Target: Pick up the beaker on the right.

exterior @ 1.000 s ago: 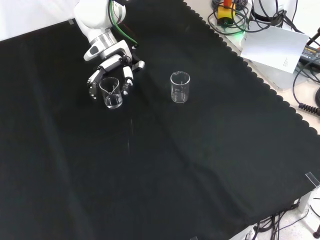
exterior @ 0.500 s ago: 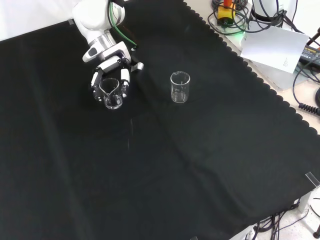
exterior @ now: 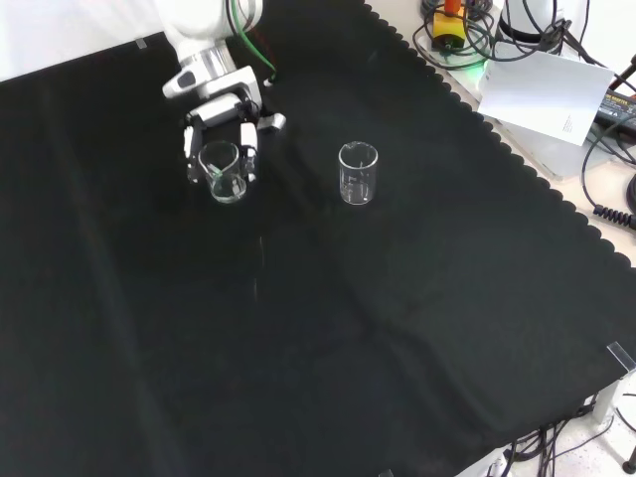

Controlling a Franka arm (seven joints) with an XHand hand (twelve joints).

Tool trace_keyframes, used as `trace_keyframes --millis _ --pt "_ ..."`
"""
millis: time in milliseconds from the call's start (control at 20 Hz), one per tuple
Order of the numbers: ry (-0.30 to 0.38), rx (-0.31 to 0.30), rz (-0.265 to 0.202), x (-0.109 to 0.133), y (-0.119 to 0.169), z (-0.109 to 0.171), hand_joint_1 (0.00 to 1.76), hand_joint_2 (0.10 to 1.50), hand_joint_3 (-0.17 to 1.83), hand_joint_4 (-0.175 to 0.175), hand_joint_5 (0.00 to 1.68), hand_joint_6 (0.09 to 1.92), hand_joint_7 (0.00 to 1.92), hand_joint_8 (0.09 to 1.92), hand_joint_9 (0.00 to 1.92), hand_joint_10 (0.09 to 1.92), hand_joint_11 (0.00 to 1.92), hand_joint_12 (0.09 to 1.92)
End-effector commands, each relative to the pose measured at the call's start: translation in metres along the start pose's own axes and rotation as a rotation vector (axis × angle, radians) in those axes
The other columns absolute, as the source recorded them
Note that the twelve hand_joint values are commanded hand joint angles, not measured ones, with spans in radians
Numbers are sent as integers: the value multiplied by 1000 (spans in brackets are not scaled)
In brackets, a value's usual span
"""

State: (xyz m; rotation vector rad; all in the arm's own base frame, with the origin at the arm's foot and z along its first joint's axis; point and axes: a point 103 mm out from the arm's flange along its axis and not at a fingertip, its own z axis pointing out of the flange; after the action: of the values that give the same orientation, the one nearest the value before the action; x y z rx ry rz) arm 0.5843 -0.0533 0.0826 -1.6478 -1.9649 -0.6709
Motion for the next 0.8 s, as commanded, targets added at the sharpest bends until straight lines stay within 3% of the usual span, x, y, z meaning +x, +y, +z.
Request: trace_keyframes --millis 50,450,800 --pt "-141 -15 -61 28 -14 -56 1187 741 402 33 1472 191 1736 138 1776 87 1492 603" --pt "-178 40 -62 46 -70 -83 1175 743 415 49 1444 255 1800 123 1850 87 1532 548" --pt "-226 81 -77 66 -137 -99 1185 704 512 -12 1381 417 1821 109 1891 87 1516 520"
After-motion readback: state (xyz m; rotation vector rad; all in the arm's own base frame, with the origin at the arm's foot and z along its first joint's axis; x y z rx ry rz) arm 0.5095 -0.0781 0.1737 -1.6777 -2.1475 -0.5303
